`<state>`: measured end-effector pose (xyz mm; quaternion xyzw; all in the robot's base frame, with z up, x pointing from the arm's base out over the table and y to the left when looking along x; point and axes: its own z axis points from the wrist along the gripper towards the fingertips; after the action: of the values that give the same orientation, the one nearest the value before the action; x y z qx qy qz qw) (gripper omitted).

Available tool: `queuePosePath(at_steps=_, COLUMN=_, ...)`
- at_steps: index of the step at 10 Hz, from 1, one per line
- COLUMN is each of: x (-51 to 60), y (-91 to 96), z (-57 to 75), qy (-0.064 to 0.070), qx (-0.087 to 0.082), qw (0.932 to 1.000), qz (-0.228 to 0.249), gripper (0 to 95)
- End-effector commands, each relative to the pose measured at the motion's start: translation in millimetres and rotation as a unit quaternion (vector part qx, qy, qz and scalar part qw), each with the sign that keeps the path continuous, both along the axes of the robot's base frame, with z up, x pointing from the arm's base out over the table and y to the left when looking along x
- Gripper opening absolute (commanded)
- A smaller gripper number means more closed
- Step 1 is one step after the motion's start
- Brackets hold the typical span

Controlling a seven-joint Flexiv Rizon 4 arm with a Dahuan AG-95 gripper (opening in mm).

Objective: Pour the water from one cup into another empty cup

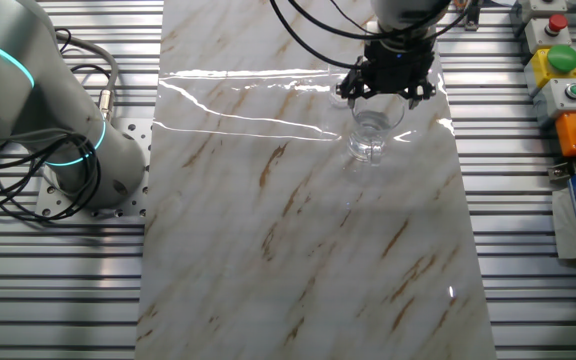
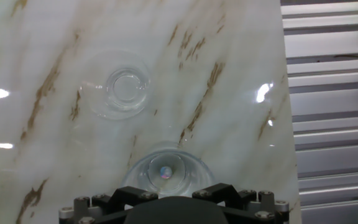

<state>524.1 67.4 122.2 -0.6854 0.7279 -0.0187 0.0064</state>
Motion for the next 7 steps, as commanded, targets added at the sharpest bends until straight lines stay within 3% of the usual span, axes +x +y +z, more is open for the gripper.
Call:
queuePosePath(at_steps=1, x=0.7, y=0.5, z=-0.9, qy=-0.005, qx=0.001, qw=1.0, qz=0.002, gripper=95.0)
queuePosePath(at_steps=7, x=1.1, y=0.5, z=-0.9, qy=-0.001, qx=0.015, qw=0.9999, qz=-0.002, gripper=95.0)
